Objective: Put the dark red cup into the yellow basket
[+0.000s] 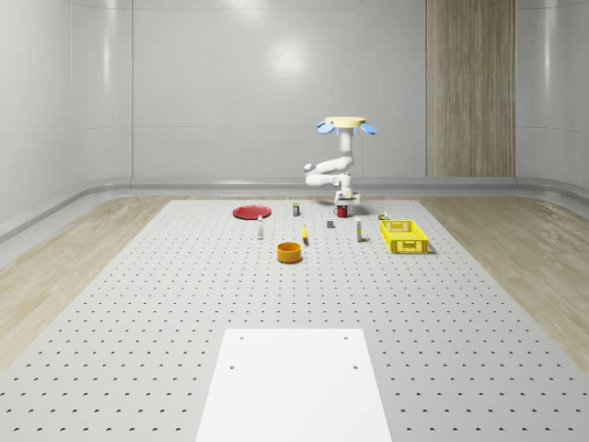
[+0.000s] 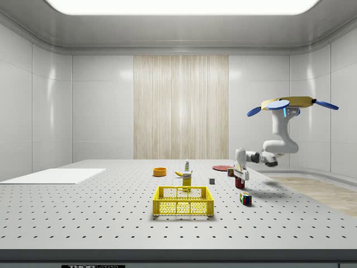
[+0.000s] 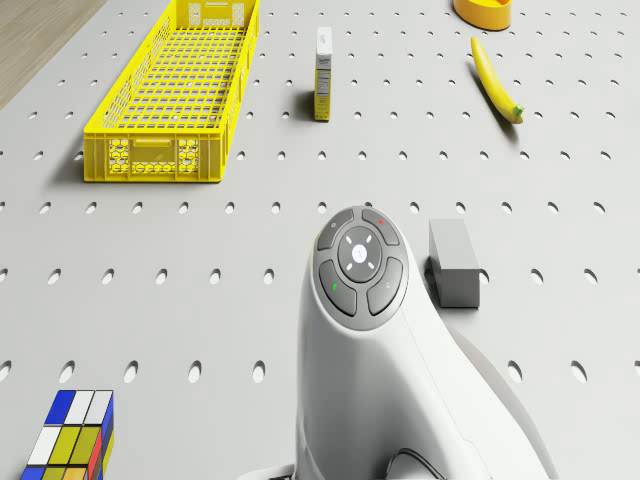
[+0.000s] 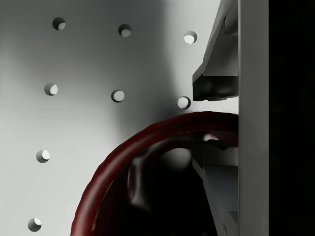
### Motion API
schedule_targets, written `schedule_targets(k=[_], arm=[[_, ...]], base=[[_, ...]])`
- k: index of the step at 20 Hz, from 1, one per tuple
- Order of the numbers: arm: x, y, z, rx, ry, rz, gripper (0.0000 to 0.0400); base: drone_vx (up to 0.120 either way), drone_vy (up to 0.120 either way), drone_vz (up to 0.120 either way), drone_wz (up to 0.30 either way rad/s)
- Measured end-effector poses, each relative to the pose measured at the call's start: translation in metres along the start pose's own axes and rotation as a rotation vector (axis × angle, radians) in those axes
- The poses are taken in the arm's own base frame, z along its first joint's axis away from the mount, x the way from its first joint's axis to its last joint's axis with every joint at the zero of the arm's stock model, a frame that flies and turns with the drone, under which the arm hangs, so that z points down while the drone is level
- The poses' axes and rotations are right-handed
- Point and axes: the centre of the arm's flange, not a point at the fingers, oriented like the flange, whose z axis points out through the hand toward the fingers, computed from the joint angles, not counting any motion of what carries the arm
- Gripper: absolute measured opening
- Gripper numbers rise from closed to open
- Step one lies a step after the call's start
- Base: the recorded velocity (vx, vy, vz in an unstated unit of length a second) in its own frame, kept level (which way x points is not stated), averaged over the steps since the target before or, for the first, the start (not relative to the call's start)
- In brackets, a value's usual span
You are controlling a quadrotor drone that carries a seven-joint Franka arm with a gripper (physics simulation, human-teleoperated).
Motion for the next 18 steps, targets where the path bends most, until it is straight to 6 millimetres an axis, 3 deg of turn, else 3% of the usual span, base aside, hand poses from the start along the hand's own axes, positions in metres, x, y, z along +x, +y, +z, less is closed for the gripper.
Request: schedule_targets(k=[8, 12, 18], arm=[[-0.016, -0.016, -0.033, -0.011, 0.006, 0.101, 0.0102], [-0.019, -0.020, -0.051, -0.013, 0.008, 0.113, 0.0100], [-0.020, -0.023, -0.065, -0.015, 0.009, 0.120, 0.0098]], base=[[0.000, 0.000, 0.000, 0.000], [0.000, 0.000, 0.110, 0.000], [0.113, 0.120, 0.120, 0.000]])
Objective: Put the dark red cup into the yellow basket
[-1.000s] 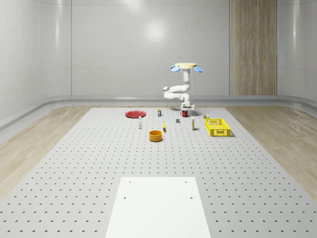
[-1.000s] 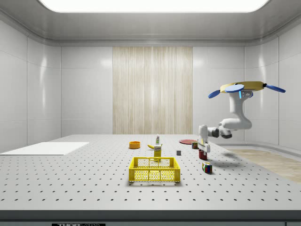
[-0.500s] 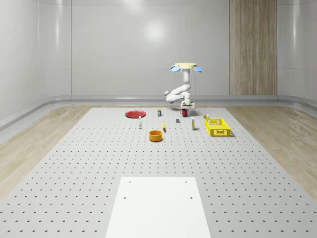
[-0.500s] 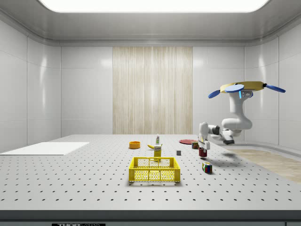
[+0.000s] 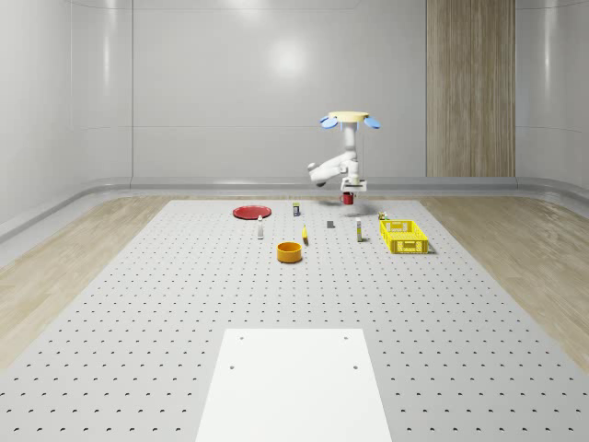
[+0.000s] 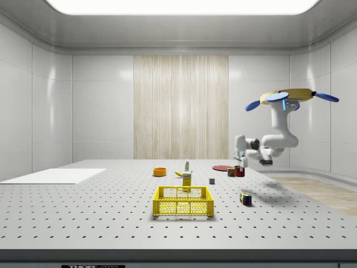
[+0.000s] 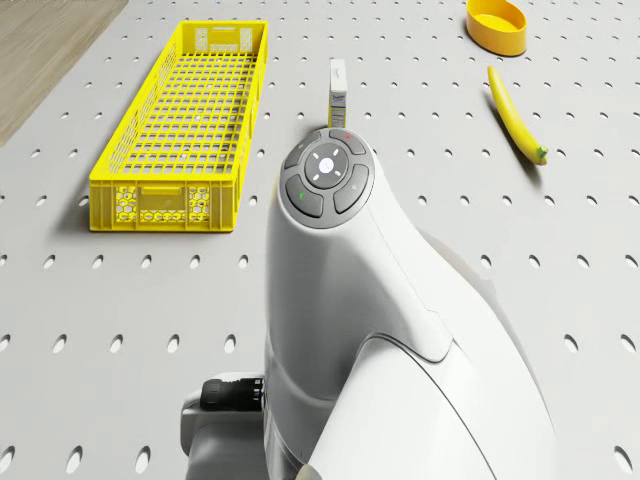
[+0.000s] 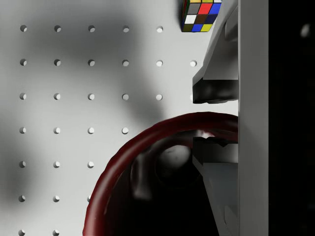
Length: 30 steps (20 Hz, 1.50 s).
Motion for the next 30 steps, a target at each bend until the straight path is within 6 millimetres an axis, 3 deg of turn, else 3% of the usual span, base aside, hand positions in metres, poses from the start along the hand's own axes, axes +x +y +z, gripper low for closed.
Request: schedule_targets(k=[12, 30], arm=[[-0.0008, -0.0010, -0.0054, -0.001, 0.000, 0.004, 0.0098], [-0.0008, -0.0010, -0.0058, -0.001, 0.000, 0.004, 0.0098]], base=[[0.120, 0.120, 0.120, 0.000], [0.120, 0.120, 0.000, 0.000]])
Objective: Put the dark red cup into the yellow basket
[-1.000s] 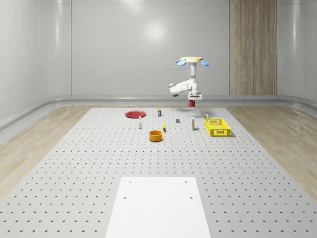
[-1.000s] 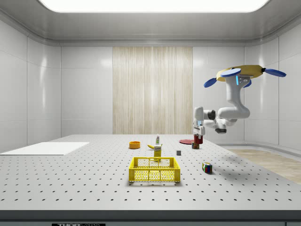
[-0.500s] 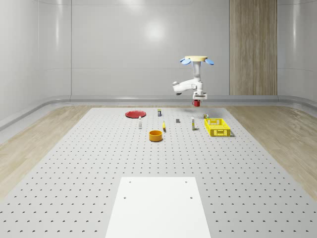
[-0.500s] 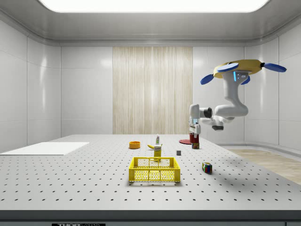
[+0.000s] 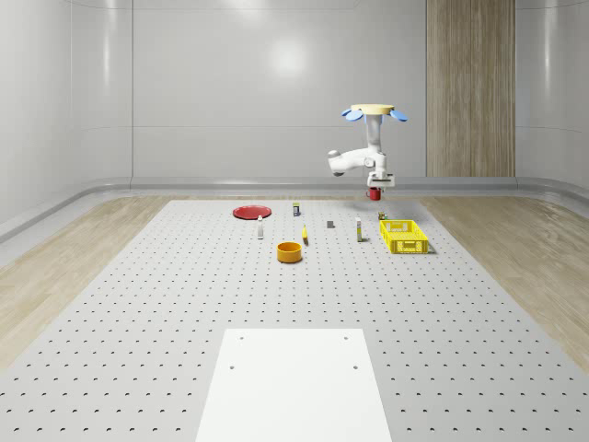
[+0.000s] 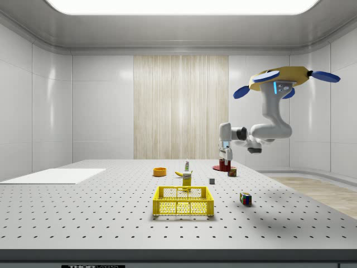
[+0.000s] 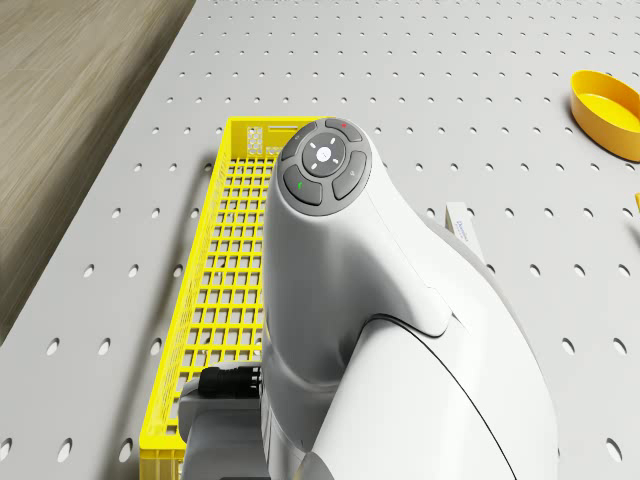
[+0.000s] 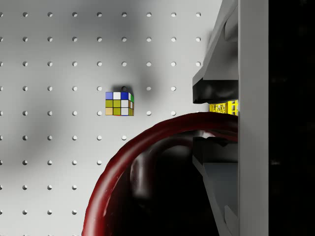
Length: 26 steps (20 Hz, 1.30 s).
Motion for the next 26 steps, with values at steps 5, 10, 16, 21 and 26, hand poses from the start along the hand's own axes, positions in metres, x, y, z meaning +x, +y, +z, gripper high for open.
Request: schedule_targets(k=[5, 10, 16, 21, 26], arm=[[0.0000, 0.0000, 0.0000, 0.000, 0.000, 0.000, 0.0098], [0.0000, 0.0000, 0.0000, 0.000, 0.000, 0.000, 0.0098], [0.0000, 0.0000, 0.0000, 0.000, 0.000, 0.000, 0.0098], [0.0000, 0.0001, 0.0000, 0.000, 0.000, 0.000, 0.0098], [0.0001, 0.0001, 0.0000, 0.000, 0.000, 0.000, 0.0098]], base=[[0.120, 0.120, 0.000, 0.000], [0.120, 0.112, 0.000, 0.000], [0.120, 0.000, 0.000, 0.000], [0.120, 0.024, 0.000, 0.000], [0.120, 0.056, -0.032, 0.000]])
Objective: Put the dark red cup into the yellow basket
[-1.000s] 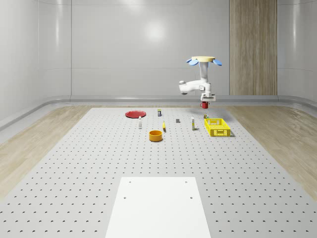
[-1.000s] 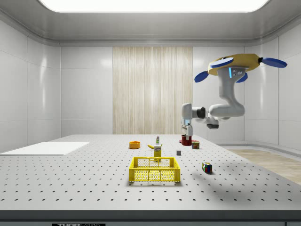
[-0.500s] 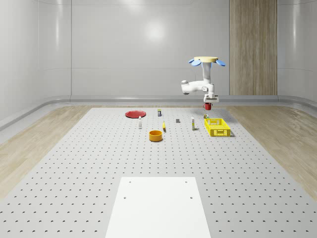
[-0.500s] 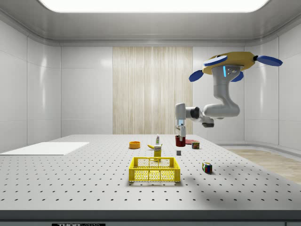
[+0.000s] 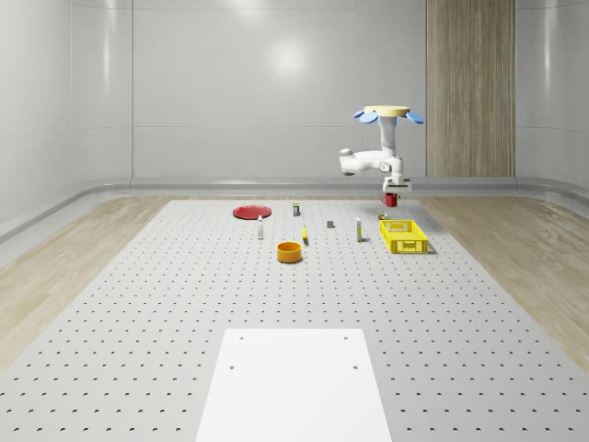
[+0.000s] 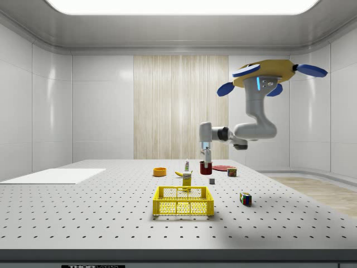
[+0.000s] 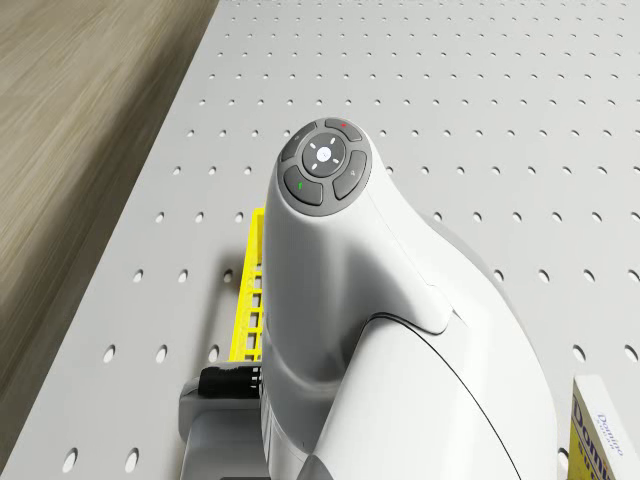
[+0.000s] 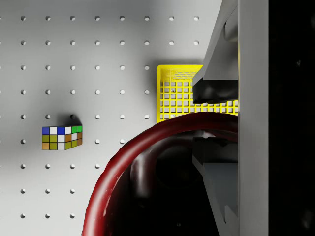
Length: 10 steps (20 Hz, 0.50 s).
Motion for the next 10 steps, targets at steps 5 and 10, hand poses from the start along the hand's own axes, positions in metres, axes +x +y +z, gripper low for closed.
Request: schedule_targets(k=[5, 10], arm=[[0.0000, 0.0000, 0.0000, 0.000, 0.000, 0.000, 0.0098], [0.0000, 0.0000, 0.0000, 0.000, 0.000, 0.000, 0.0098]], base=[[0.120, 0.024, -0.088, 0.000], [0.120, 0.080, -0.016, 0.000]])
